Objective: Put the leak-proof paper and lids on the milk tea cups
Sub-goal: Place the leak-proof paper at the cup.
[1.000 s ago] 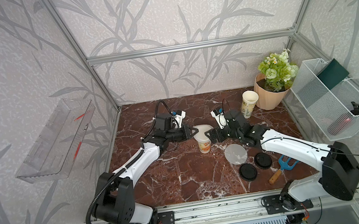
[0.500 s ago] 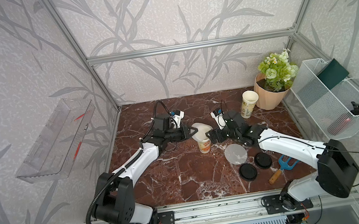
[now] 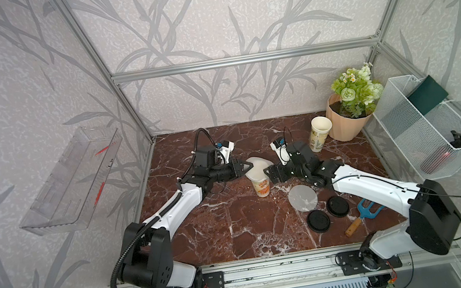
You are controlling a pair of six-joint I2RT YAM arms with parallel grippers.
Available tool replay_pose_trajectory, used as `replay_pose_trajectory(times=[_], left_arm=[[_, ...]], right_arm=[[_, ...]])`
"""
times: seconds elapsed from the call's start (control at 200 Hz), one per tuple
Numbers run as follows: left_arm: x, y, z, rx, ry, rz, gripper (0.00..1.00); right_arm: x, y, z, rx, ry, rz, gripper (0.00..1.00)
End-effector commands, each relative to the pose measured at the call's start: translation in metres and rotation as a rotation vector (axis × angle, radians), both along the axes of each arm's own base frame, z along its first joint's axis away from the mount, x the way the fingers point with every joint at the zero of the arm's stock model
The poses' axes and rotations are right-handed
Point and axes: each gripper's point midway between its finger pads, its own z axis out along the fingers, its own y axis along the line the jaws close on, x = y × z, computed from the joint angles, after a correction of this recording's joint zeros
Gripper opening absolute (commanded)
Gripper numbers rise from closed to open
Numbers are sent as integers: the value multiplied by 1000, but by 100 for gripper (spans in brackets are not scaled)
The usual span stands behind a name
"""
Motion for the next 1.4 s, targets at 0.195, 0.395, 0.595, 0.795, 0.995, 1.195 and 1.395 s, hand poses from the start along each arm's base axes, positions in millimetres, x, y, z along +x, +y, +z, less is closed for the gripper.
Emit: replay_pose_trajectory(times=[0.195, 0.395, 0.595, 0.795, 0.995, 1.195, 1.395], left_arm=[[1, 0, 8, -9, -2, -1, 29], [2, -1, 14, -18, -10, -5, 27], [2, 1, 8, -1, -3, 2, 21], [3, 2, 11, 9, -9, 13, 10], [4, 3, 14, 15, -15, 13, 3], [4, 3, 11, 20, -10, 15, 0], [1, 7, 6, 41, 1, 20, 0]], right_arm=[[-1, -1, 18, 6, -38, 2, 91], [-3, -4, 17, 8, -41, -2, 91], [-4, -3, 14, 8, -39, 4, 91], [-5, -3, 12, 5, -36, 7, 91], [-5, -3, 11, 4, -38, 8, 91], [-5, -4, 11, 3, -39, 6, 91], [-5, -6, 15, 3, -50, 6, 91]])
